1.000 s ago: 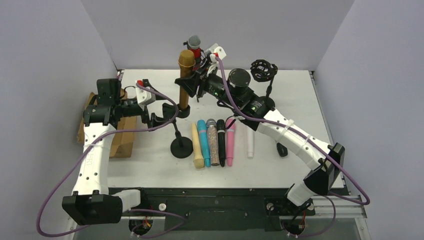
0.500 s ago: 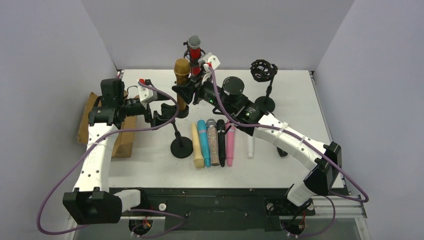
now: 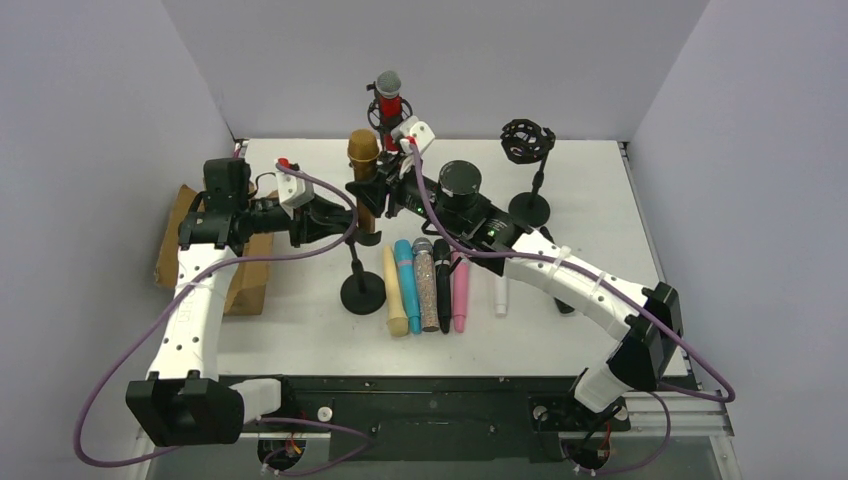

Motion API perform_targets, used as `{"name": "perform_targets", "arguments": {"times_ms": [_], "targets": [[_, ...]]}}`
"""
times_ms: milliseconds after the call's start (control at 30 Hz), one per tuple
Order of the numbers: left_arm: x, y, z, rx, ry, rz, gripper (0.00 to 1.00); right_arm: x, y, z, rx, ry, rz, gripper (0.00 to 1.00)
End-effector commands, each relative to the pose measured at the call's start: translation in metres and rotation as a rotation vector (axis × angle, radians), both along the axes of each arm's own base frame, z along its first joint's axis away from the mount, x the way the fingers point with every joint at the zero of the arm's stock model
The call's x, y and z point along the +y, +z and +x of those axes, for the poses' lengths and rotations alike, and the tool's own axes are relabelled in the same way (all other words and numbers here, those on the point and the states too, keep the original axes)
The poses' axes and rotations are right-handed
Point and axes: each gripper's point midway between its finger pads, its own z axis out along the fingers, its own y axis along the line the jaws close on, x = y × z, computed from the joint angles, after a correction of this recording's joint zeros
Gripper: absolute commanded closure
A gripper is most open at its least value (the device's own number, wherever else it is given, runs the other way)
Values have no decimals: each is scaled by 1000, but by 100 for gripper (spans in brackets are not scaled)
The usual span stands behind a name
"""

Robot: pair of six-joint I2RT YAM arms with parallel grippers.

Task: Attach the microphones to the stand

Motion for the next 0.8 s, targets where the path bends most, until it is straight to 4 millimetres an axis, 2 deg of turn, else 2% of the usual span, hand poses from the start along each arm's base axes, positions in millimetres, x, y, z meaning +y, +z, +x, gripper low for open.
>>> {"name": "perform_targets", "arguments": {"times_ms": [0,233,500,633,667,767], "targets": [[5,2,9,-68,17,27,100,1,-3,-5,-11,4,-1,100],[3,-16,-4,-26,37,31,100,2,-13,-6,-3,-1,35,100],[4,-9,3,-23,87,3,100,8,-22,-10,-6,-12,72,100],[4,-4,6,-37,99,0,100,5,-25,-10,-9,-29,76,100],[5,-2,8,-34,112,-2,89,3,-26,-11,-12,-31,75,100],[6,-1,12,-29,133,-1,70,0,-25,-11,-21,-39,72,100]]}}
